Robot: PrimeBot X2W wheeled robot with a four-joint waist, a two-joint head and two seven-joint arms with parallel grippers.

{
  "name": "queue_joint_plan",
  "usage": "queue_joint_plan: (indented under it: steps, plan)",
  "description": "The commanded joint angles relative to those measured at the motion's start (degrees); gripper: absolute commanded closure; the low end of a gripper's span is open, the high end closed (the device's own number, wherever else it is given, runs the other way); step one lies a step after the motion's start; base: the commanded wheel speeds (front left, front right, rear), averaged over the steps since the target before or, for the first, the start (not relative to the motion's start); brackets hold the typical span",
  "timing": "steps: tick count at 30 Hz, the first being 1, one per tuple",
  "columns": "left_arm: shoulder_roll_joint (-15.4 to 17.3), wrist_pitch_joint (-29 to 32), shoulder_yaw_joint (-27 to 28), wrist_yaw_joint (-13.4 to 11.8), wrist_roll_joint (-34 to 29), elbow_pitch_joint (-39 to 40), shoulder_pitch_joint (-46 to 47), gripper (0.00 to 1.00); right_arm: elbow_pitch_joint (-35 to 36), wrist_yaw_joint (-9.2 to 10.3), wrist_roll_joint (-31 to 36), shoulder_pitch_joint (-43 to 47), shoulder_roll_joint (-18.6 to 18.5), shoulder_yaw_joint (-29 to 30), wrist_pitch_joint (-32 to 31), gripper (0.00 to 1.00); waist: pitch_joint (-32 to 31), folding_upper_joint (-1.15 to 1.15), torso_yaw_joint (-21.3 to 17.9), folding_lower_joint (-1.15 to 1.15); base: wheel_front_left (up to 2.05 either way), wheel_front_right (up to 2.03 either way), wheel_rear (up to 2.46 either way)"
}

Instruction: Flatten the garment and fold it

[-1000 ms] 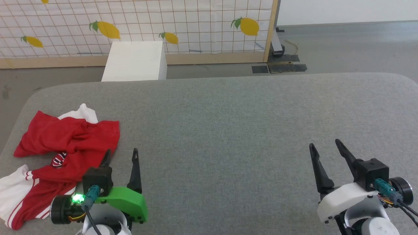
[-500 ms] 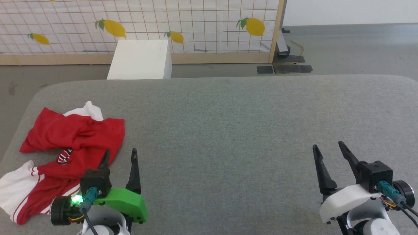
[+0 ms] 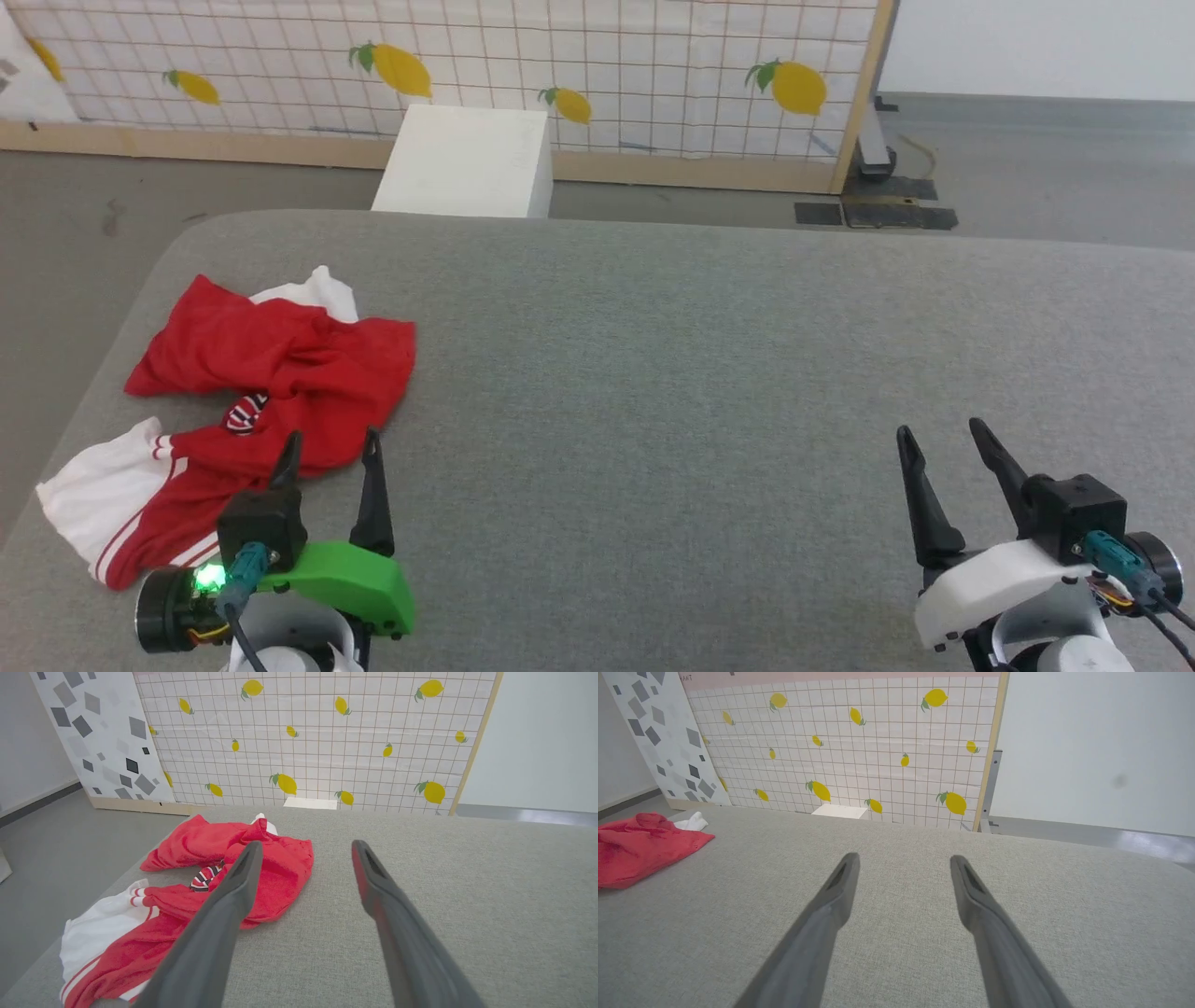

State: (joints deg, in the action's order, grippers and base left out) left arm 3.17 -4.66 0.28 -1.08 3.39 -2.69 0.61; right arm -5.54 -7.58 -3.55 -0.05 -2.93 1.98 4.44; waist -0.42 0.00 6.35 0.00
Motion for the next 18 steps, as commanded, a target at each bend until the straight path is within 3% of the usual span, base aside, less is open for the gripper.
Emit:
queue_joint_plan:
  steps: [1, 18]
  plan:
    - [-0.1, -0.6, 0.2, -0.3, 1.0, -0.2, -0.9, 0.0, -0.4, 0.03, -0.5, 0.7, 0.0, 0.1, 0.7, 0.0, -0.2, 0.0, 1.3, 0.0, 0.0, 0.0, 0.0]
    - [-0.1, -2.6, 0.3, -0.7, 2.0, -1.2, -1.5, 0.0, -2.4, 0.04, -2.1, 1.0, 0.0, 0.2, 2.3, 0.0, -0.4, 0.0, 8.2, 0.0, 0.0, 0.0, 0.0]
